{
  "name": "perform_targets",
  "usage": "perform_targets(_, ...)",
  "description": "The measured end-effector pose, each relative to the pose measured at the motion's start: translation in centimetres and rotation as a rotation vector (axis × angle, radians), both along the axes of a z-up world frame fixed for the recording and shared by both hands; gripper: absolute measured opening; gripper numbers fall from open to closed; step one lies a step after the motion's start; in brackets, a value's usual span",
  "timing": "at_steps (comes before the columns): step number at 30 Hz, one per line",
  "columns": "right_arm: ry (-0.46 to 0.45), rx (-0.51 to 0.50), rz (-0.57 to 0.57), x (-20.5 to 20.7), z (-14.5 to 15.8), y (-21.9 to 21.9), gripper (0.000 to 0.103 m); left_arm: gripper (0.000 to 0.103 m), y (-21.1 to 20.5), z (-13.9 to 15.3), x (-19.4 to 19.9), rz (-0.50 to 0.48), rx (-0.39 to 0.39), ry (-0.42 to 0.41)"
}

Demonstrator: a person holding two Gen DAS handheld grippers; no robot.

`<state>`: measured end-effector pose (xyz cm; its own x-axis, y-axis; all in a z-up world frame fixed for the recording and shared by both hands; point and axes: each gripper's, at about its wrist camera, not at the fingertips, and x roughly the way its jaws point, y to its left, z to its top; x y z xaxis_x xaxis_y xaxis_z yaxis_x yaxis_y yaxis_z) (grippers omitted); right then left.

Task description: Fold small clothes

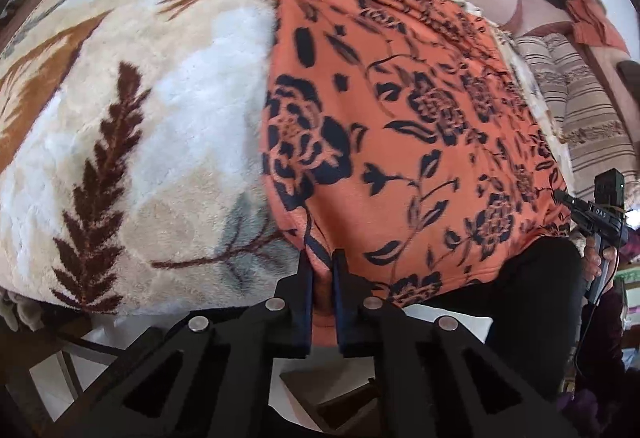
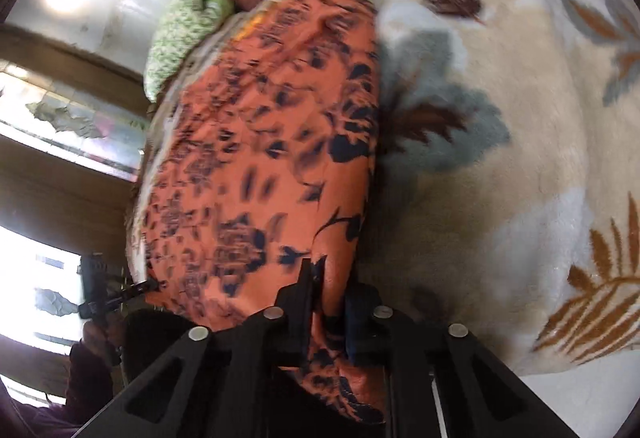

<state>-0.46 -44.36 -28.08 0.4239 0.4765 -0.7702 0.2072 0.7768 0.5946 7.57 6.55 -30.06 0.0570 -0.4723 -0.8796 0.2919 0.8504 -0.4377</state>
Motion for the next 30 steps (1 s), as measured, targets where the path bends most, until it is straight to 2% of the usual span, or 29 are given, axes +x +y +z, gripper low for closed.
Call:
perform_targets(6,-0.108,0.066,-0.027,0.7,4.0,-0.3,0.010,0.007,0.9,2.6,0.9,0.024,-0.114,-0.022)
perform_targets(10,-0.175,0.139,-0.077,1.4,6.2,-1.2,0.010,0.007,2.0,5.3,2.4,0.066,-0.188,-0.068)
perform_targets(17,-0.252,0.218,-0.145,3.7,8.8,-2.7,0.010,0.007,4.1,9.5,6.0,0.135,-0.251,-0.159)
perform_targets(19,-0.261,0.228,-0.149,4.6,9.0,-2.9,0.010,0.007,4.3,10.3,6.9,0.137,-0.226,-0.186)
perform_targets(21,-0.244,0.195,-0.145,5.5,8.9,-2.9,0.010,0.007,4.6,10.3,6.9,0.113,-0.227,-0.165)
perform_targets(23,-0.202,0.162,-0.139,5.9,8.0,-2.9,0.010,0.010,4.1,9.5,6.2,0.094,-0.162,-0.139)
perform_targets(24,-0.178,0.149,-0.136,6.0,7.4,-2.9,0.010,0.023,3.8,8.9,5.6,0.078,-0.118,-0.130)
perform_targets(26,-0.133,0.140,-0.141,5.7,6.0,-3.4,0.010,0.042,3.0,7.0,4.3,0.061,-0.066,-0.099)
perform_targets(30,-0.066,0.169,-0.174,3.9,2.6,-4.6,0.010,0.042,2.2,3.7,2.0,0.065,-0.052,-0.026)
